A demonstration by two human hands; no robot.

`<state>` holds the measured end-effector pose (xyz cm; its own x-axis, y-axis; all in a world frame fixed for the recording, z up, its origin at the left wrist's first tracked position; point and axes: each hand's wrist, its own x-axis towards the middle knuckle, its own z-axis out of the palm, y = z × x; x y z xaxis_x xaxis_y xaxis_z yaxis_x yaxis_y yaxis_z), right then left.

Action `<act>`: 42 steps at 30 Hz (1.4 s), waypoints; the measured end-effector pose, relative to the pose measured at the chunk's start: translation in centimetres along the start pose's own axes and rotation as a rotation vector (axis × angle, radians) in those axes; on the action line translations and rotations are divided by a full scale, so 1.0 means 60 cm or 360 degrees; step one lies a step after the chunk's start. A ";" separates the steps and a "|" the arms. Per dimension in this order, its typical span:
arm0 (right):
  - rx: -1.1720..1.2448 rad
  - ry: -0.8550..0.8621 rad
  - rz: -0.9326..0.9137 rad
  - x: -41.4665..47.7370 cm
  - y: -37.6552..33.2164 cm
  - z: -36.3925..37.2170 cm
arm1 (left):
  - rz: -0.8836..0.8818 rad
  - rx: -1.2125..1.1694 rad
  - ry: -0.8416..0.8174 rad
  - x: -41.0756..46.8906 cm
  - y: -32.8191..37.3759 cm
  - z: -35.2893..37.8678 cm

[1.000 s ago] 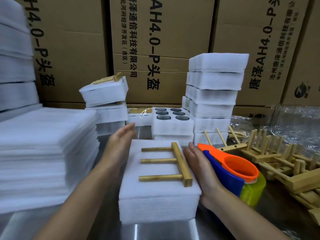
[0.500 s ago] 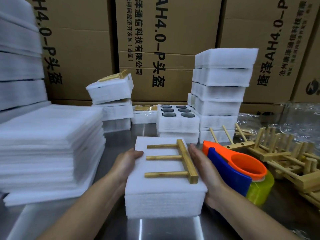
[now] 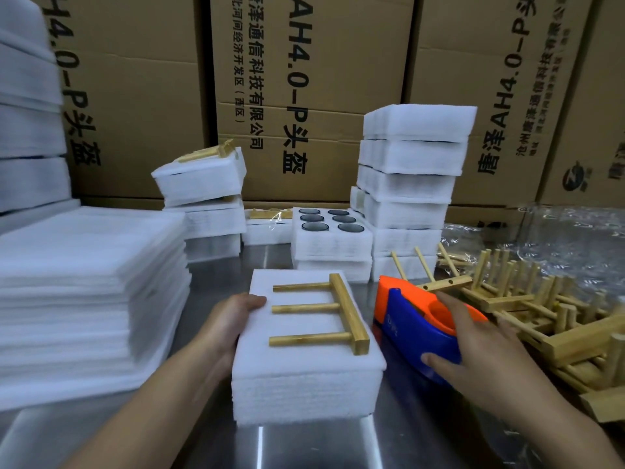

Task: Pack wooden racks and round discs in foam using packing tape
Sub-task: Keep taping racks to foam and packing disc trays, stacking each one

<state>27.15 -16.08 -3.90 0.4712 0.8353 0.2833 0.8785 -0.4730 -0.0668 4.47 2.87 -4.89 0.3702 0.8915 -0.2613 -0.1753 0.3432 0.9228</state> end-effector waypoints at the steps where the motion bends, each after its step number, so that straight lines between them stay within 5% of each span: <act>1: 0.0088 0.0005 -0.0076 0.000 0.005 0.000 | -0.0023 0.0004 -0.0014 -0.001 0.002 -0.002; 7: 0.0871 0.0199 -0.0295 0.013 0.012 -0.063 | 0.0049 0.0012 -0.0008 -0.002 0.010 -0.004; 11: 0.1085 0.0472 -0.0517 0.022 0.006 -0.126 | 0.0506 0.0063 -0.0004 -0.010 0.029 -0.001; 14: 0.1396 0.0467 -0.0758 0.021 -0.018 -0.170 | 0.0768 0.0004 -0.0304 -0.036 0.045 0.007; 20: 0.1732 -0.0065 -0.1123 0.029 -0.097 -0.200 | 0.0419 -0.0601 -0.0850 -0.061 0.061 0.013; 27: 0.1941 -0.0250 -0.1030 0.050 -0.132 -0.191 | 0.0208 -0.1000 -0.0765 -0.050 0.068 0.002; 35: 0.1795 -0.0313 -0.0874 0.064 -0.131 -0.181 | -0.0007 -0.0956 -0.0704 -0.049 0.070 0.005; 42: 0.1053 -0.0003 -0.0894 0.054 -0.136 -0.174 | 0.0067 -0.1004 -0.0628 -0.053 0.079 -0.002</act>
<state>20.72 -12.45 7.57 -0.0467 0.8968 0.4399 0.8459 0.2697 -0.4602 2.38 1.70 0.29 0.6306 0.7761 0.0015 -0.6430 0.5214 0.5610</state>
